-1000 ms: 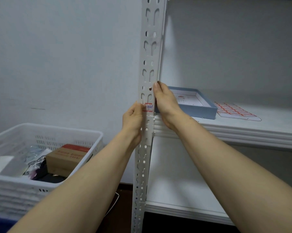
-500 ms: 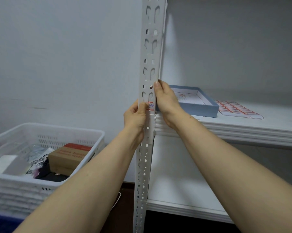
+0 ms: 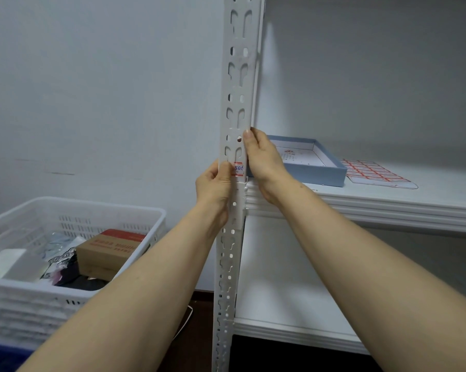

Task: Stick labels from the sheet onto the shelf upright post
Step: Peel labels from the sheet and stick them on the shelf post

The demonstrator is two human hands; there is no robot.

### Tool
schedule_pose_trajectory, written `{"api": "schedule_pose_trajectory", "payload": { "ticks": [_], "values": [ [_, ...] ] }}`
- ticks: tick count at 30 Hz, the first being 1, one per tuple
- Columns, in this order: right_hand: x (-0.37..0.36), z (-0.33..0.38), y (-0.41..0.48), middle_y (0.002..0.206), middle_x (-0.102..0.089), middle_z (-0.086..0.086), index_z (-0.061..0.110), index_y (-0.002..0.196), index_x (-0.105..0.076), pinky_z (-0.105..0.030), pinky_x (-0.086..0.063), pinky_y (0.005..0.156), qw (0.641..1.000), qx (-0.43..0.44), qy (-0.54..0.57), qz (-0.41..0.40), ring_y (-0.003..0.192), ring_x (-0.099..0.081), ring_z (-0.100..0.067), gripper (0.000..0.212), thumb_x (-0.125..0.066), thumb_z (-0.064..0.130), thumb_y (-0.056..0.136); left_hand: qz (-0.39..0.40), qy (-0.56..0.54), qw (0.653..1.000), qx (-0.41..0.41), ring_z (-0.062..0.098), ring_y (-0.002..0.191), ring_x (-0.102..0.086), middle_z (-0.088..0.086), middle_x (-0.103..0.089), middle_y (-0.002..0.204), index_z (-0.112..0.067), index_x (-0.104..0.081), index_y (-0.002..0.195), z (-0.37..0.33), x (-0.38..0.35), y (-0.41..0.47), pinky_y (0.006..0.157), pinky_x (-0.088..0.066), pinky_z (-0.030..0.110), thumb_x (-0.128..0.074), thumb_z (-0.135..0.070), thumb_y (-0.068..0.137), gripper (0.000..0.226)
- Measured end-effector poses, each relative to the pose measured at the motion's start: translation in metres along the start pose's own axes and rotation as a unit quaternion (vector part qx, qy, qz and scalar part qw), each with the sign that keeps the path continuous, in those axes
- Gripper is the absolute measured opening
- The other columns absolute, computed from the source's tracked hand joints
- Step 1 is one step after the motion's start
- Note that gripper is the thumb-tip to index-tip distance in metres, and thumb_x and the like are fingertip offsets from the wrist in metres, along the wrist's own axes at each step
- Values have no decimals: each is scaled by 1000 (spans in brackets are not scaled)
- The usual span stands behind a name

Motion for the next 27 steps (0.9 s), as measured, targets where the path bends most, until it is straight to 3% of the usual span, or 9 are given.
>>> {"api": "schedule_pose_trajectory", "payload": {
  "ticks": [9,15,20,24,27],
  "values": [
    [1,2,-3,119,-61,-7,16,121,-52,-40,-46,99,1000,-1,5,2,113,-56,-24,30,-37,31,100,-1,-4,1000,2,1,42,-49,-8,-58,54,-17,-63,69,3,0,0,38,-35,9,-59,-16,86,18],
    [3,3,-3,124,-58,-9,14,126,-49,-16,-47,65,1000,-6,18,13,113,-56,-22,32,-35,30,101,-11,2,1000,-25,-5,40,-48,-8,-57,53,-13,-61,73,3,-3,1,38,-37,7,-55,-6,86,16],
    [2,1,-2,122,-59,-6,16,126,-49,-37,-50,92,1000,-6,9,5,113,-56,-22,33,-36,32,100,-15,-19,999,-32,0,42,-50,1,-58,62,-11,-61,72,4,-4,2,44,-42,10,-49,-1,87,22],
    [2,0,-2,123,-59,-7,15,126,-49,-26,-51,79,1000,-6,20,15,113,-56,-22,32,-36,31,101,-4,-10,999,-33,-1,44,-53,-6,-61,57,-15,-61,71,5,-1,4,44,-41,8,-50,-2,87,24],
    [1,-1,-1,124,-59,-6,16,126,-50,-31,-50,87,1000,-6,18,16,115,-55,-22,33,-37,32,100,8,8,1000,-21,-4,44,-51,-10,-60,57,-19,-61,72,6,0,3,39,-37,6,-54,-9,88,20]
  ]
}}
Point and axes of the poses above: each hand's wrist, its own y-axis towards the middle knuckle, its own x-axis out of the back of the hand, z = x × y, the point moved 4 cm from there along y, towards the middle knuckle
